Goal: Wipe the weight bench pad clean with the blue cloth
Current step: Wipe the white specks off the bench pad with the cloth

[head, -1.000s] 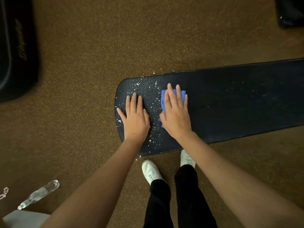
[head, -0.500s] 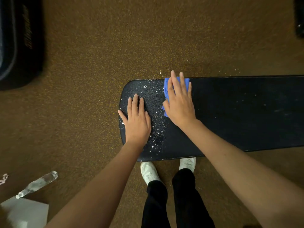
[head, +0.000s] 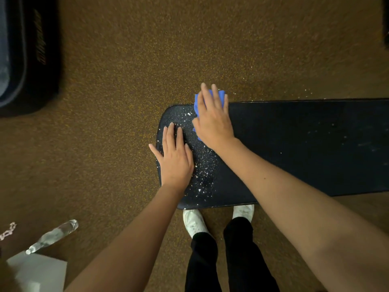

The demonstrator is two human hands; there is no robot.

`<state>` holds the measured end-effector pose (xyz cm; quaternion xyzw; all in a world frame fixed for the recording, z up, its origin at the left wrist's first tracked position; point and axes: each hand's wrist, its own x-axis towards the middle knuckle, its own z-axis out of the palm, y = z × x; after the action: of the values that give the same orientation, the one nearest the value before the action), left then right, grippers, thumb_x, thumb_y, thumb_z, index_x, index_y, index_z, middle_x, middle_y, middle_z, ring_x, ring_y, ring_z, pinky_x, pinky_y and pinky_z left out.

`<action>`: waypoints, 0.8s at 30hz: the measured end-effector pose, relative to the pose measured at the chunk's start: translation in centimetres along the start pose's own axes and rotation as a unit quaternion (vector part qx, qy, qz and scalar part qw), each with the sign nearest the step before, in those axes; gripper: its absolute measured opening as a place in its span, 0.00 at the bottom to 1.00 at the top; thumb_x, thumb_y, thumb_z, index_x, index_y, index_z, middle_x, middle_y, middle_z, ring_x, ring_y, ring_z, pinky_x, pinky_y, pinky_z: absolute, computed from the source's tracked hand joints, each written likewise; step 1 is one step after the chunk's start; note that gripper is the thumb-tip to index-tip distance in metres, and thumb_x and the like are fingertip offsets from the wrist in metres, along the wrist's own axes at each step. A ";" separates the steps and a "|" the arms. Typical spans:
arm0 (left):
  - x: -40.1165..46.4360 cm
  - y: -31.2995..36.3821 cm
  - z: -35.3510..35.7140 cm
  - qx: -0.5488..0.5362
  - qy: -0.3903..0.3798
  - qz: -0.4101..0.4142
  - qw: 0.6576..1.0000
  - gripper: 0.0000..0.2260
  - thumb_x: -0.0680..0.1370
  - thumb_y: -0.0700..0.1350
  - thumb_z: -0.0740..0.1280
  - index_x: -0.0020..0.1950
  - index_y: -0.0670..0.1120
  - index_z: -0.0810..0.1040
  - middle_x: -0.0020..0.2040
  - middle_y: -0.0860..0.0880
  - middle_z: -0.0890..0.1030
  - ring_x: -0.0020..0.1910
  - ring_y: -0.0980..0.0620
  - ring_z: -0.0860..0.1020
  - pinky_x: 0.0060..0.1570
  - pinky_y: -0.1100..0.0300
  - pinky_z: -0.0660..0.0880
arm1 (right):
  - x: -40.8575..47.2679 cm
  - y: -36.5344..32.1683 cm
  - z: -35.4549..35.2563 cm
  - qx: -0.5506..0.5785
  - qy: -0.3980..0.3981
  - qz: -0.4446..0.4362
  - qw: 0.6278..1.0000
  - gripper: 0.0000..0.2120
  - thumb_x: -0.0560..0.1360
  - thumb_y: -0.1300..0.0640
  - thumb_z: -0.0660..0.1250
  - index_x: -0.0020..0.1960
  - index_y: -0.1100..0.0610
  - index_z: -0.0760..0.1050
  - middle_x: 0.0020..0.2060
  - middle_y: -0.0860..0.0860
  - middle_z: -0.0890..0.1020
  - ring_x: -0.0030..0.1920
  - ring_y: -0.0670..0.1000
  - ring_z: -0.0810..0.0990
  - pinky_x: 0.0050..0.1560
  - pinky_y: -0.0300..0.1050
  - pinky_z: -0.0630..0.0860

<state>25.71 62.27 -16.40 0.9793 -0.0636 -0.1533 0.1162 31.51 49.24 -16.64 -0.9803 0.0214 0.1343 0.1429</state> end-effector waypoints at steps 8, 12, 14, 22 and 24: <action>-0.6 -0.3 0.0 0.015 -0.015 -0.004 1.000 0.28 0.77 0.52 0.38 0.75 0.44 0.55 0.76 0.47 0.50 0.75 0.51 0.50 0.67 0.32 0.44 | -1.9 5.2 -0.5 0.000 0.035 0.021 0.999 0.32 0.76 0.55 0.60 0.75 0.64 0.52 0.76 0.58 0.50 0.75 0.60 0.47 0.73 0.60 0.44; -0.6 -0.3 0.3 0.006 -0.015 -0.007 1.000 0.27 0.77 0.52 0.39 0.74 0.44 0.56 0.76 0.47 0.51 0.75 0.51 0.52 0.67 0.32 0.45 | -2.1 5.5 -0.4 0.025 0.040 0.078 0.996 0.29 0.77 0.58 0.59 0.74 0.66 0.54 0.76 0.58 0.52 0.75 0.60 0.47 0.72 0.61 0.45; -0.7 -0.3 0.4 0.002 -0.015 -0.010 1.000 0.27 0.77 0.52 0.39 0.74 0.44 0.56 0.76 0.47 0.51 0.75 0.51 0.52 0.67 0.32 0.45 | -1.2 4.1 -0.3 0.031 0.032 0.073 0.996 0.29 0.77 0.57 0.59 0.74 0.65 0.54 0.76 0.58 0.51 0.75 0.60 0.46 0.72 0.61 0.43; -0.9 -0.8 0.3 0.012 -0.004 -0.019 1.000 0.28 0.77 0.51 0.38 0.74 0.43 0.57 0.76 0.47 0.52 0.75 0.52 0.52 0.67 0.33 0.45 | 1.6 -0.5 0.1 -0.005 -0.012 -0.045 0.999 0.30 0.78 0.52 0.57 0.75 0.64 0.51 0.76 0.57 0.51 0.75 0.60 0.45 0.72 0.61 0.44; -0.9 -0.7 0.5 0.011 -0.004 -0.021 1.000 0.28 0.77 0.52 0.38 0.74 0.43 0.57 0.76 0.47 0.51 0.75 0.52 0.51 0.67 0.33 0.45 | 1.2 0.6 -0.1 -0.012 -0.016 -0.077 0.997 0.31 0.78 0.53 0.58 0.75 0.64 0.51 0.76 0.56 0.50 0.75 0.59 0.45 0.73 0.59 0.43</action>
<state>24.76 63.02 -16.75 0.9810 -0.0449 -0.1590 0.1015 32.59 48.63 -17.05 -0.9784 -0.0583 0.1386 0.1417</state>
